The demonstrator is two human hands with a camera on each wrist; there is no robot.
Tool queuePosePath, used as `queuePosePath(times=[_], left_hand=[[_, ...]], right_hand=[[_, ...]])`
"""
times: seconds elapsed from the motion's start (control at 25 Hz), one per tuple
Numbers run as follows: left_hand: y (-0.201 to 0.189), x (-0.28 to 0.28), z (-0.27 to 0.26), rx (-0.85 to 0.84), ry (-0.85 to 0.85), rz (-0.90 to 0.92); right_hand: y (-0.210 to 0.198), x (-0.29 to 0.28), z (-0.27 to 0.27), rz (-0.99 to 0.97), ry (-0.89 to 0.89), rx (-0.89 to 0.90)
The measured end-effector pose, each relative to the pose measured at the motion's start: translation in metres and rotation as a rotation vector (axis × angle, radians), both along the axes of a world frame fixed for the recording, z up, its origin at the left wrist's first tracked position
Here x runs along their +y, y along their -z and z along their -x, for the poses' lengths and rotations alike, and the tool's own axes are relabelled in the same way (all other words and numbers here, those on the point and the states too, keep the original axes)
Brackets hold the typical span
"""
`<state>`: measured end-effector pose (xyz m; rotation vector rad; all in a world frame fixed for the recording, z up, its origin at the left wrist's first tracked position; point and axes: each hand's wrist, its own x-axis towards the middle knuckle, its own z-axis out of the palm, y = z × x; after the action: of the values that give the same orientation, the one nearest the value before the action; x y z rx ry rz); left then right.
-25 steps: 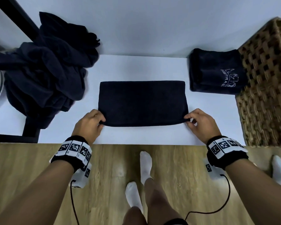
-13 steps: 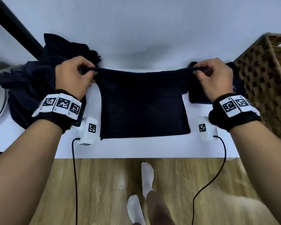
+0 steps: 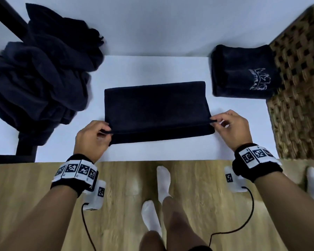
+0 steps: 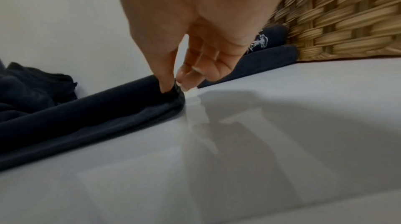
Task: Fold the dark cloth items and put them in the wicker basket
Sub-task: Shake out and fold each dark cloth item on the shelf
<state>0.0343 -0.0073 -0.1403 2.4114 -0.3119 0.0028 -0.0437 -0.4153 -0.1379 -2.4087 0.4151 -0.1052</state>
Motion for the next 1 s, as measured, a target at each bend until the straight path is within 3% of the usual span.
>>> queuePosePath(times=[0.2, 0.44, 0.76, 0.88, 1.0], left_hand=[[-0.008, -0.003, 0.008, -0.136, 0.038, 0.077], [0.006, 0.006, 0.02, -0.071, 0.256, -0.151], [-0.012, 0.002, 0.033, -0.058, 0.121, 0.042], [-0.003, 0.006, 0.041, -0.049, 0.231, -0.111], [0.0, 0.009, 0.039, -0.028, 0.231, -0.213]], right_hand=[[-0.012, 0.004, 0.012, -0.042, 0.049, -0.143], [0.003, -0.005, 0.029, 0.008, -0.1, 0.096], [-0.024, 0.005, 0.036, 0.021, -0.026, -0.107], [-0.014, 0.002, 0.048, 0.022, -0.128, 0.026], [-0.004, 0.002, 0.054, 0.089, -0.199, 0.125]])
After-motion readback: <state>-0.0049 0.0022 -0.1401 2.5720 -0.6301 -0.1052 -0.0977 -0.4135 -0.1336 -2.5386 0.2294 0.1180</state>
